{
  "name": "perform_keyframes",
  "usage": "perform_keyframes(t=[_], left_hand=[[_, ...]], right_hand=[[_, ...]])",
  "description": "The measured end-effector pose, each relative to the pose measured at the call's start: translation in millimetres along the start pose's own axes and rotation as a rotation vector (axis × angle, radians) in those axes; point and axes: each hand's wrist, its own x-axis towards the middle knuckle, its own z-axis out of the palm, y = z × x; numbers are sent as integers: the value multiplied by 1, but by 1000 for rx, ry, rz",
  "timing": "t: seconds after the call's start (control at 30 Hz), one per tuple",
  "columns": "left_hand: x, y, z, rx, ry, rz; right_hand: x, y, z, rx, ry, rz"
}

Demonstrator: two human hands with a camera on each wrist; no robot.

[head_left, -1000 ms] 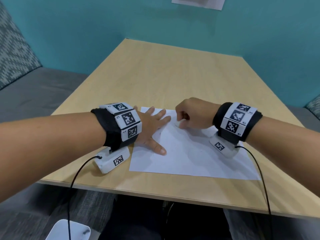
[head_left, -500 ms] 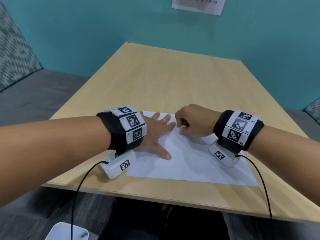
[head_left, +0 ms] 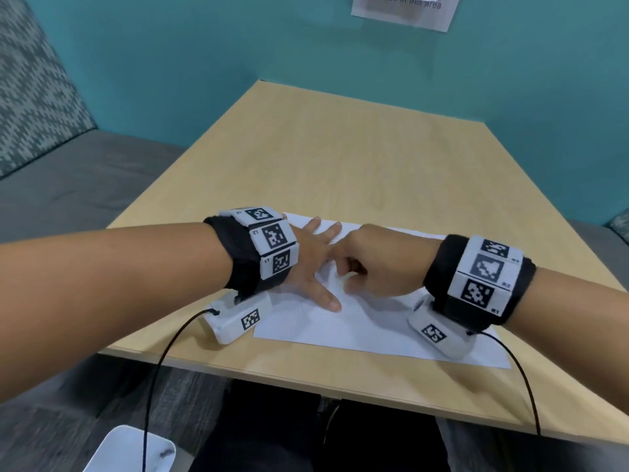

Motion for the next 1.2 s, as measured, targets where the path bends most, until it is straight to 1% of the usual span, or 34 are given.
perform_keyframes(t=[0.03, 0.07, 0.13, 0.17, 0.23, 0.3, 0.33, 0.37, 0.47, 0.5, 0.53, 0.6, 0.63, 0.67, 0.77, 0.83, 0.9, 0.93, 1.07, 1.2], left_hand=[[0, 0, 0, 3, -1, 1], [1, 1, 0, 9, -10, -4], [2, 1, 0, 28, -30, -29], [2, 1, 0, 30, -29, -37], [0, 1, -1, 25, -15, -26], [-1, 1, -1, 35, -3, -3], [0, 1, -1, 39, -2, 0], [0, 0, 0, 41, -8, -5], [1, -1, 1, 40, -18, -36], [0, -1, 1, 35, -15, -36], [0, -1, 1, 24, -9, -26], [-2, 0, 0, 3, -1, 2], [-2, -1, -1, 1, 2, 7], [-2, 0, -1, 6, 0, 5], [-2, 1, -2, 20, -24, -32], [-3, 2, -3, 17, -28, -27], [-4, 3, -4, 15, -28, -9], [-5, 4, -5, 20, -28, -7], [-5, 4, -6, 37, -40, -23], [-4, 3, -7, 38, -52, -28]], right_hand=[[0, 1, 0, -4, -19, 5], [2, 7, -4, -17, -3, 43], [6, 24, -14, -15, 71, 145], [7, 29, -15, -12, 96, 164], [5, 21, -10, -10, 94, 116], [-1, 7, -1, 12, 42, 27], [-2, 6, 1, 14, 22, 16], [-1, 10, -2, 0, 26, 42], [4, 30, -14, -3, 109, 174], [4, 29, -13, 1, 115, 173], [2, 22, -11, 2, 101, 141], [-3, 4, 0, 14, 36, 28], [-4, 0, 3, 18, 9, -2], [-4, 2, 1, 7, 10, 9], [2, 20, -11, -10, 95, 115], [1, 14, -6, -12, 90, 85], [-1, -1, 2, 3, 21, -1], [-2, -3, 4, 10, 3, -14], [2, 10, -6, -23, 90, 68], [-1, 5, 2, -13, 72, 40]])
